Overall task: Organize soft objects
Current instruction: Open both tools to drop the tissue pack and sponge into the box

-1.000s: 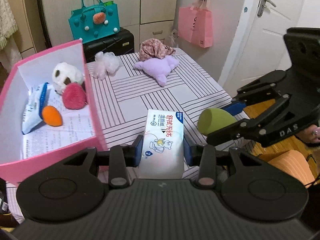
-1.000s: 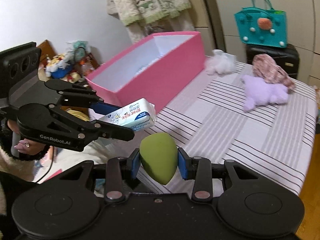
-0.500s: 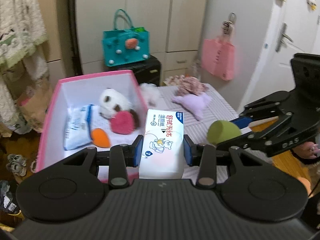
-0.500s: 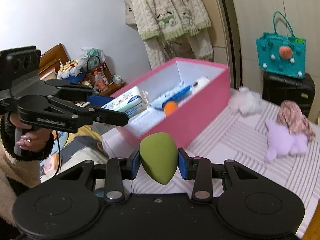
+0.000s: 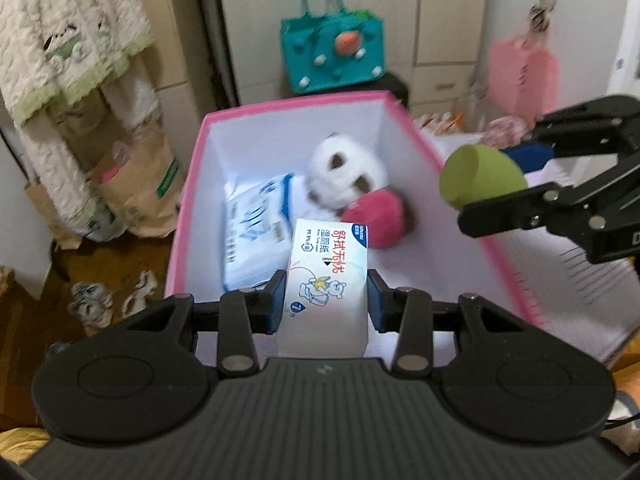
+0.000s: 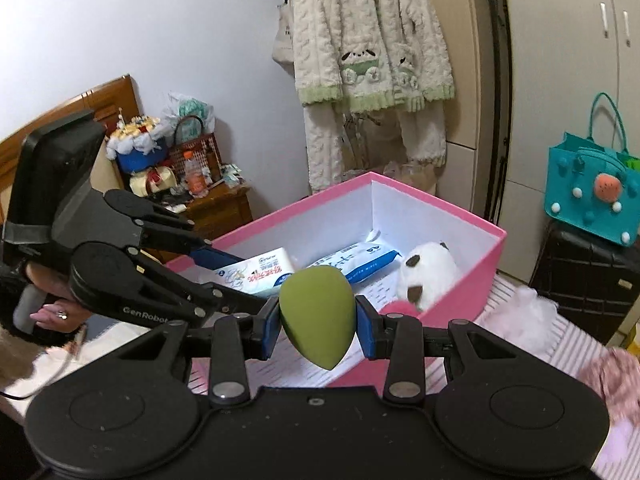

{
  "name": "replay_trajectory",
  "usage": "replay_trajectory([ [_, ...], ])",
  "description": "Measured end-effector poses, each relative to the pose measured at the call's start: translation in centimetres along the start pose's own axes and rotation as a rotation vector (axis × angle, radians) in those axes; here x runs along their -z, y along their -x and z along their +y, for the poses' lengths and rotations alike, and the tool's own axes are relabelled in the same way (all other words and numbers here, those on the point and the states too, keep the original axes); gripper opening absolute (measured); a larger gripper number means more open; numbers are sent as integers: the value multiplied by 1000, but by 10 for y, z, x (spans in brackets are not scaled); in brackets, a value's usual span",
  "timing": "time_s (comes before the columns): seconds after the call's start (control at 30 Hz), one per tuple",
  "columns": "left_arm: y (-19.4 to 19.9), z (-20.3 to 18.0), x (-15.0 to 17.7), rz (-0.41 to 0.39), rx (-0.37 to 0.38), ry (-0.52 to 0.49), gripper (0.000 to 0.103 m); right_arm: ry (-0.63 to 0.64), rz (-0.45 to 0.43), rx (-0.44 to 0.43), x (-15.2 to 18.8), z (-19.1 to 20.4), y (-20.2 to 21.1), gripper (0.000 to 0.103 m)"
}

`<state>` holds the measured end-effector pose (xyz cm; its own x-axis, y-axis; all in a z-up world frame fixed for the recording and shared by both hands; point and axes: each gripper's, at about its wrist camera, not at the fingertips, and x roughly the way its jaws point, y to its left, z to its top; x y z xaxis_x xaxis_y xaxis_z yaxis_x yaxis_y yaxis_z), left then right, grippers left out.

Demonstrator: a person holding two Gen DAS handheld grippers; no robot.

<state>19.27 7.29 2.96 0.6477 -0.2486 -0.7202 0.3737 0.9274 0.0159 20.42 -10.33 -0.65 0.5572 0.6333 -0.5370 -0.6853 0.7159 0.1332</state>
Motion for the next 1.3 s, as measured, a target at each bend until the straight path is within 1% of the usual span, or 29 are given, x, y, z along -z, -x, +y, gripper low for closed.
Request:
replay_trajectory([
  [0.07, -13, 7, -1, 30, -25, -2, 40, 25, 11, 13, -3, 0, -13, 44],
  [0.17, -30, 14, -1, 66, -51, -25, 40, 96, 44, 48, -6, 7, -31, 44],
  [0.37, -49, 14, -2, 103, -46, -68, 40, 172, 139, 66, -10, 13, -60, 44],
  [0.47, -52, 15, -3, 104, -52, -58, 40, 192, 199, 95, -10, 12, -75, 44],
  [0.53, -57, 16, -4, 120, -50, -48, 41, 212, 246, 107, -9, 11, -85, 44],
  [0.6, -61, 18, -5, 143, -56, -36, 41, 214, 265, 126, -8, 9, -91, 44],
  [0.67, -62, 17, -5, 147, -65, -38, 41, 240, 270, 149, -7, 10, -93, 45],
  [0.73, -59, 15, -4, 134, -79, -46, 41, 227, 265, 153, -6, 10, -92, 47],
  [0.77, -57, 14, -4, 125, -83, -51, 41, 216, 259, 149, -6, 11, -90, 50],
  [0.93, -40, 15, -2, 81, -78, -18, 43, 189, 210, 155, -6, 18, -74, 53],
  [0.97, -34, 14, -1, 69, -78, -13, 45, 181, 193, 159, -6, 20, -68, 53],
  [1.13, -2, 10, 2, 8, -78, -4, 50, 118, 117, 153, -5, 29, -28, 53],
  [1.3, 28, 5, 2, -31, -38, 0, 52, 43, 85, 133, -2, 35, 3, 54],
])
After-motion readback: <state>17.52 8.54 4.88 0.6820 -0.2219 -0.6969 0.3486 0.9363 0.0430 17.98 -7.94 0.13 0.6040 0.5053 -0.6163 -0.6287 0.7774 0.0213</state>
